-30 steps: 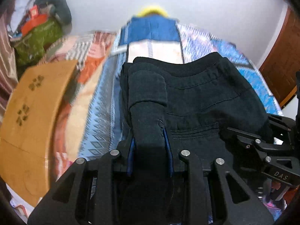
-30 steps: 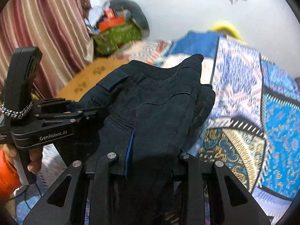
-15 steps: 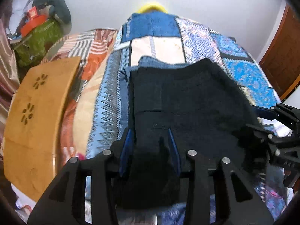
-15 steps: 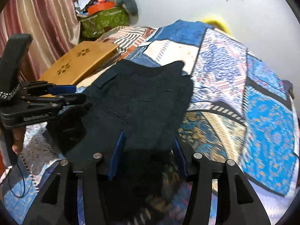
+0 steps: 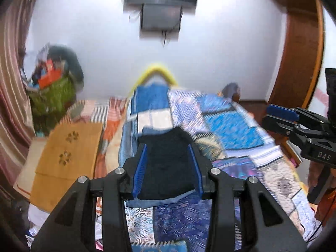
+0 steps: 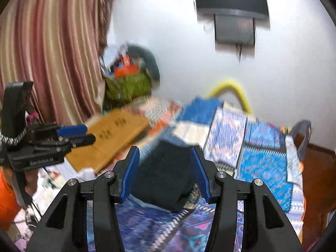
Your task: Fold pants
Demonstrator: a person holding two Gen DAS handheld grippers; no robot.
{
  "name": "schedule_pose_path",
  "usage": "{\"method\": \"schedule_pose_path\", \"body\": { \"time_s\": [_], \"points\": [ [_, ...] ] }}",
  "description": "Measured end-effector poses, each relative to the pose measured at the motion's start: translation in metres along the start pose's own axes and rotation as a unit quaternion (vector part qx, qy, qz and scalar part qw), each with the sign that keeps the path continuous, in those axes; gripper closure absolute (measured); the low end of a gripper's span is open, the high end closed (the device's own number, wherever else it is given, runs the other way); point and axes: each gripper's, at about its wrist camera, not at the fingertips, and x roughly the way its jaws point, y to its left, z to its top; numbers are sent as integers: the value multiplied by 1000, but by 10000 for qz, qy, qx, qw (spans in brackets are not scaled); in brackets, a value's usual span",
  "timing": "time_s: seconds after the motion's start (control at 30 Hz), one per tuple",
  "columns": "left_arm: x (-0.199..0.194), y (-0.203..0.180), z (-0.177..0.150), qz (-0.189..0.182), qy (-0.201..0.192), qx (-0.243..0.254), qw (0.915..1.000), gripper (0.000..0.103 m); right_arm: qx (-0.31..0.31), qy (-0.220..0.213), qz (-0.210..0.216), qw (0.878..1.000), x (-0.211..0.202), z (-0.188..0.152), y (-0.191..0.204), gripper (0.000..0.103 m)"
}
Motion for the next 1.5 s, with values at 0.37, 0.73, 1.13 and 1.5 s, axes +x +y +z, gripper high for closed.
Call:
{"method": "schedule_pose_path", "body": {
  "time_s": [0.37, 0.73, 1.13, 1.5],
  "points": [
    [-169, -46, -31, 169, -1517, 21, 9883, 59, 35, -1455, 76, 9893, -119, -26, 64, 56],
    [-216, -65, -70, 423, -2033, -4, 9782, 16, 92, -1871, -241, 9820, -148, -44, 94, 31],
    [-214, -64, -81, 479, -2063, -56, 9773, 1, 35, -1892, -518, 9806, -148, -53, 97, 0],
    [-205, -66, -82, 414, -1970, -99, 9795, 0, 122, -1763, -482, 9831, -148, -66, 92, 0]
  ]
}}
